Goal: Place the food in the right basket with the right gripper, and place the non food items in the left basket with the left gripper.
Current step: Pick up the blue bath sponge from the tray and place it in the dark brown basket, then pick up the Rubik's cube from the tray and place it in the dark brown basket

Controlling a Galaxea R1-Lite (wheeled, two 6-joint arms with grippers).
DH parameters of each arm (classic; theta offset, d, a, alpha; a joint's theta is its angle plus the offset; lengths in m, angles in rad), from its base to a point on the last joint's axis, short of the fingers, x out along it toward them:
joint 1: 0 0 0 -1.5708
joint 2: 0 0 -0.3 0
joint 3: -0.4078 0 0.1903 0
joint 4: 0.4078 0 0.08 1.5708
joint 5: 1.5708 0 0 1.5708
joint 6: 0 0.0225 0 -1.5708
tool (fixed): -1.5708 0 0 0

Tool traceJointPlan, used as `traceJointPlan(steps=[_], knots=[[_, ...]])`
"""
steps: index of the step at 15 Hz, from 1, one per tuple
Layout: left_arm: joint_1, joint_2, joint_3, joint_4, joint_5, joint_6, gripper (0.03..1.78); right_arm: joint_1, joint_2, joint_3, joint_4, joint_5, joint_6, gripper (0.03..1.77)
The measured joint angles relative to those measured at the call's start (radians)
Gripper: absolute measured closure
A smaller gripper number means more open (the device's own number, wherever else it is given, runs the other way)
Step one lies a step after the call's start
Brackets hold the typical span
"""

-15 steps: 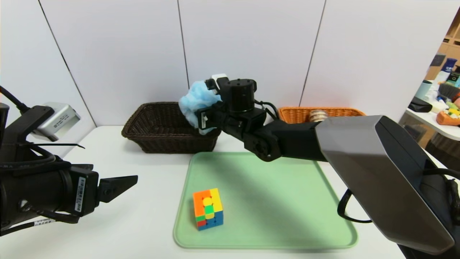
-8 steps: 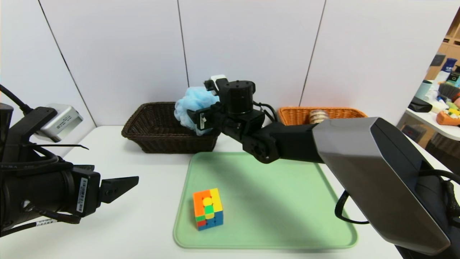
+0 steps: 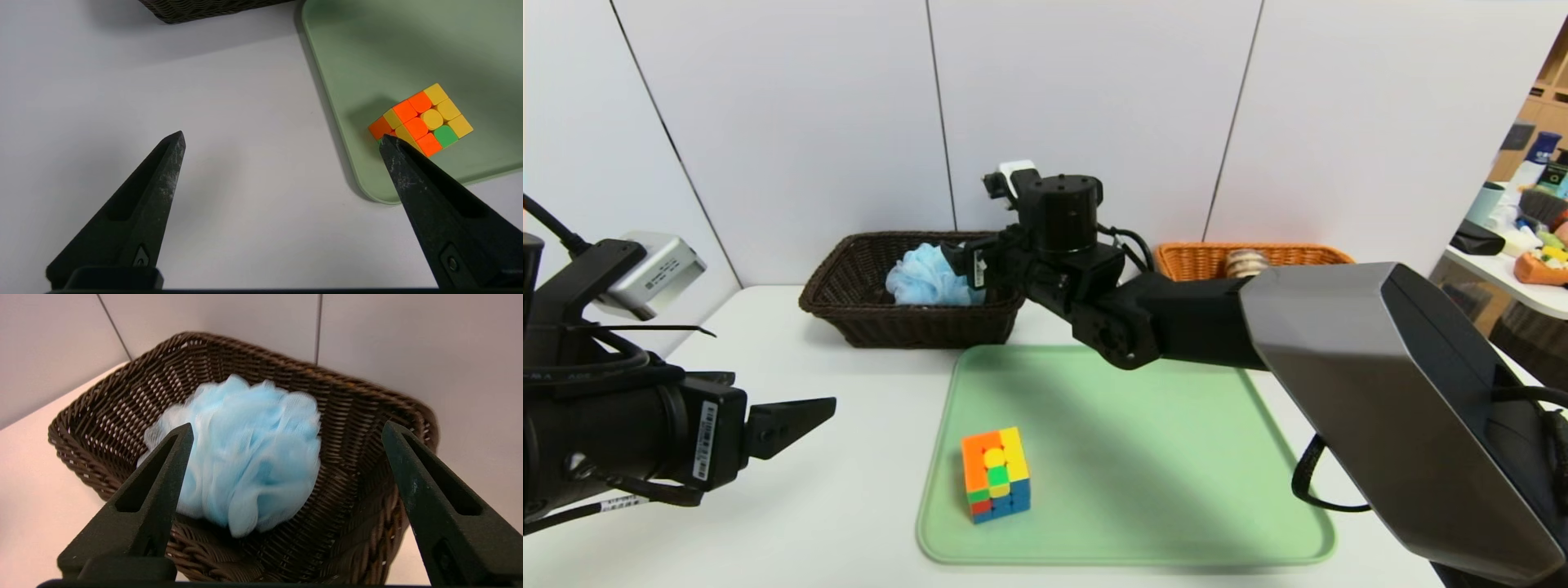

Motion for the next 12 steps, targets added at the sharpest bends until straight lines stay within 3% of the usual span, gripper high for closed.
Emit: traceJointPlan(steps=[5, 9, 12], knots=[[-0.011, -0.013, -0.027, -0.001, -0.033, 0.017, 0.12, 0.036, -0.133, 0.007, 0.062, -0.094, -0.024, 0.15], [-0.015, -0.067, 0.065, -0.017, -0.268, 0.106, 0.12, 0.049, -0.332, 0.011, 0.219, -0.173, -0.009, 0.13], [-0.016, -0.090, 0.186, -0.198, -0.428, 0.156, 0.12, 0.044, -0.484, 0.050, 0.362, -0.219, 0.040, 0.11]])
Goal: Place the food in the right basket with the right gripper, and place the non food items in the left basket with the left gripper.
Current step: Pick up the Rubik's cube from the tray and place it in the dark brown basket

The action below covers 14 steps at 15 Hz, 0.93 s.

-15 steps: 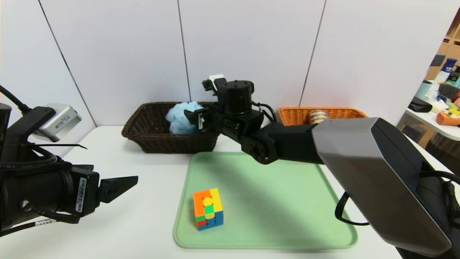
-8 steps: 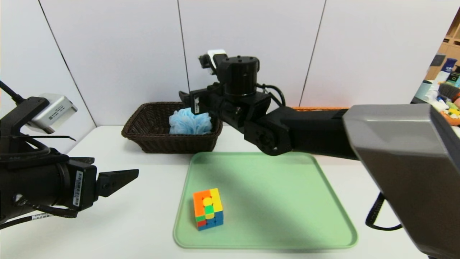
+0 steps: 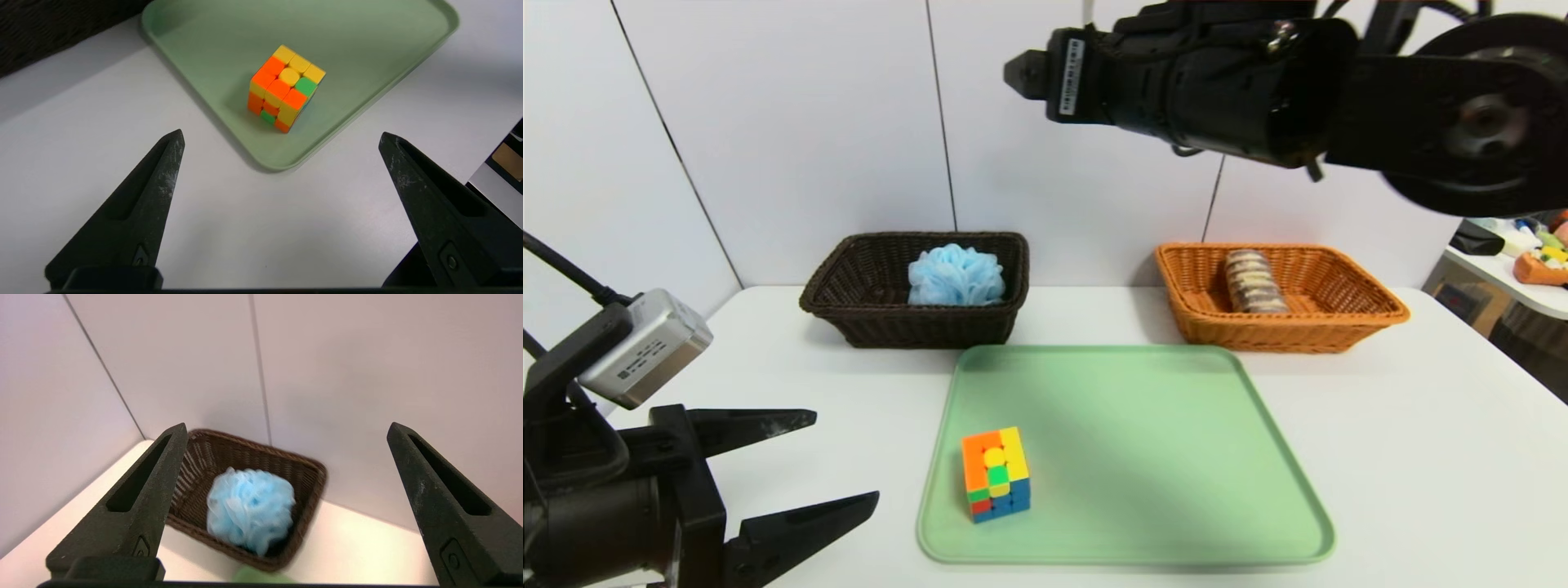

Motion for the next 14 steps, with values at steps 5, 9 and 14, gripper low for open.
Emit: traceJointPlan(steps=[5, 9, 14], knots=[[-0.015, 0.084, 0.098, -0.248, -0.126, 0.068, 0.12, -0.082, -0.279, 0.360, 0.259, -0.051, 0.024, 0.11], [-0.025, 0.197, 0.097, -0.354, -0.129, 0.087, 0.12, -0.201, -0.491, 0.544, 0.455, -0.086, 0.026, 0.11], [-0.029, 0.357, 0.137, -0.513, -0.151, 0.097, 0.12, -0.307, -0.687, 0.643, 0.470, -0.080, 0.030, 0.11]])
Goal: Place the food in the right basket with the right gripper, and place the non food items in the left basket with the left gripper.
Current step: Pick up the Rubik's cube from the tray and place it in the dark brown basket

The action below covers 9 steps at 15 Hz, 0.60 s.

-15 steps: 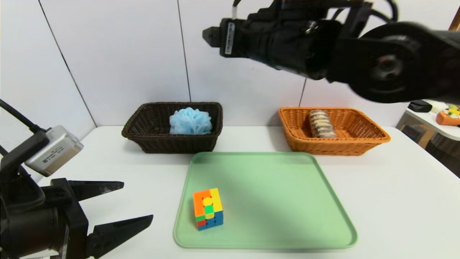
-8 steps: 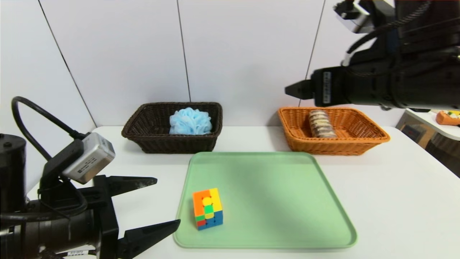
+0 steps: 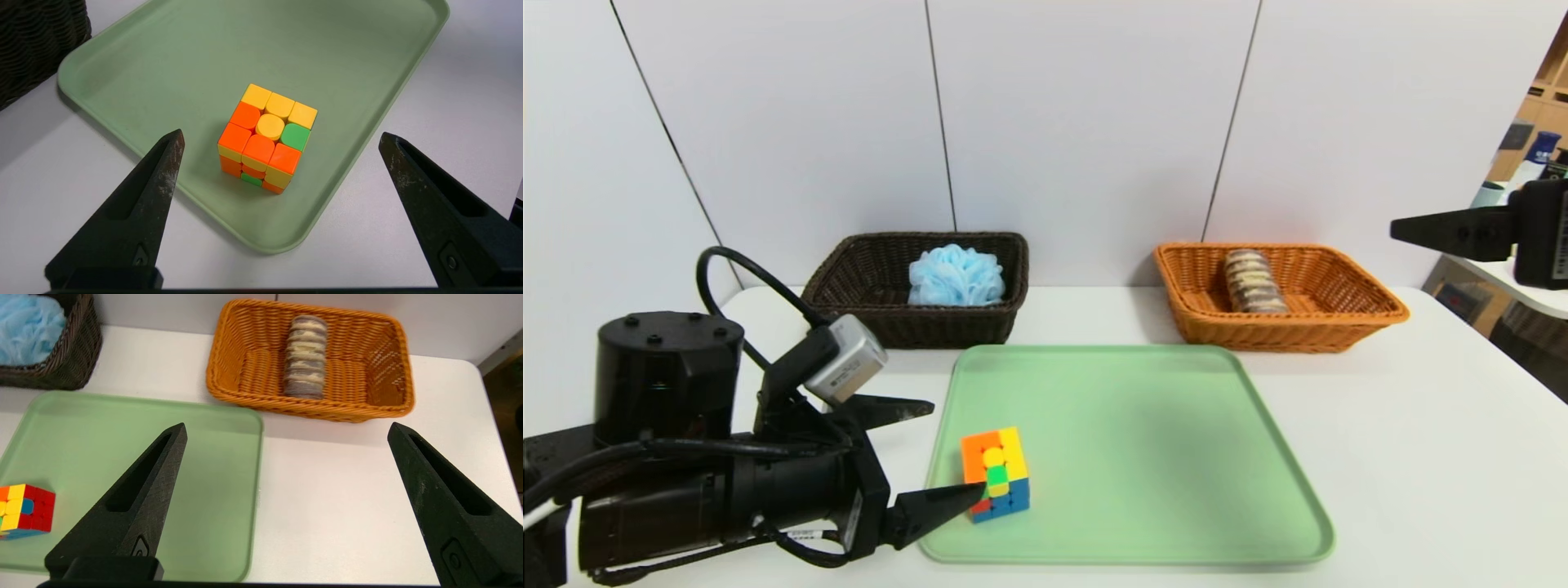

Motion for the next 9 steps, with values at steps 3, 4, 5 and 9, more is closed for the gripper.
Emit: traceJointPlan(steps=[3, 4, 5, 9], knots=[[0.000, 0.100, 0.045, -0.141, -0.027, 0.001, 0.12, -0.034, -0.066, 0.013, 0.003, 0.005, 0.001, 0.11], [0.000, 0.131, 0.056, -0.187, -0.033, 0.001, 0.12, -0.039, -0.083, 0.019, 0.003, 0.005, 0.001, 0.11], [0.000, 0.164, 0.065, -0.233, -0.039, 0.001, 0.12, -0.046, -0.096, 0.027, 0.003, 0.005, 0.002, 0.11], [0.001, 0.273, 0.094, -0.364, -0.044, 0.004, 0.12, -0.062, -0.132, 0.040, 0.004, 0.029, 0.048, 0.11]])
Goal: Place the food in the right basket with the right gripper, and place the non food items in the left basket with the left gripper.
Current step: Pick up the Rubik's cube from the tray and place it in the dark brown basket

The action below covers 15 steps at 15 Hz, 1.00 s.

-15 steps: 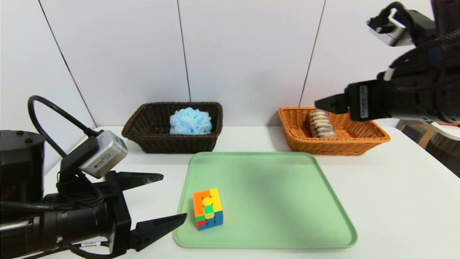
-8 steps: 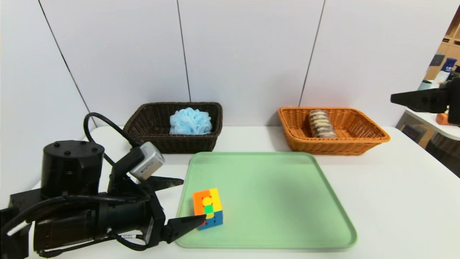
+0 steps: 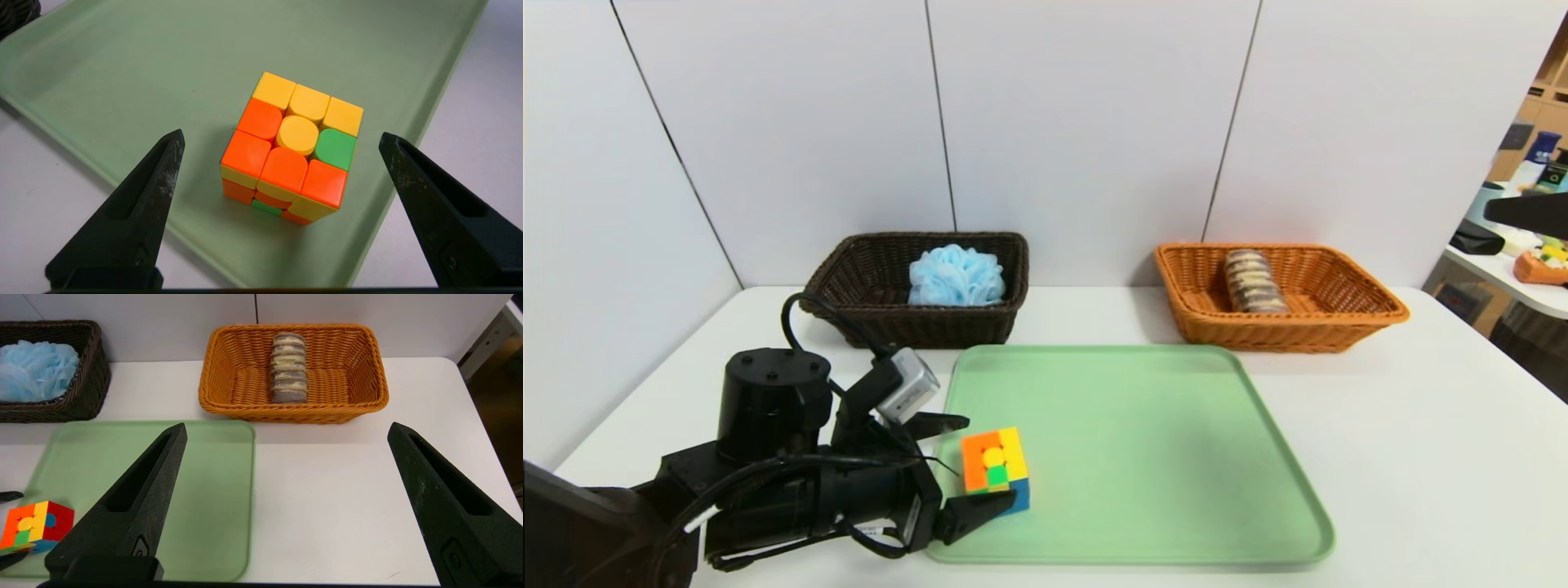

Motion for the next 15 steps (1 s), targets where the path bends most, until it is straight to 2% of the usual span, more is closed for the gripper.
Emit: traceJointPlan(steps=[5, 15], knots=[[0.000, 0.076, 0.001, -0.027, -0.002, 0.001, 0.12, -0.011, -0.011, 0.007, 0.000, 0.010, 0.004, 0.11], [-0.002, 0.105, -0.024, -0.027, -0.001, -0.010, 0.12, -0.012, 0.013, 0.013, -0.004, 0.020, 0.005, 0.11]])
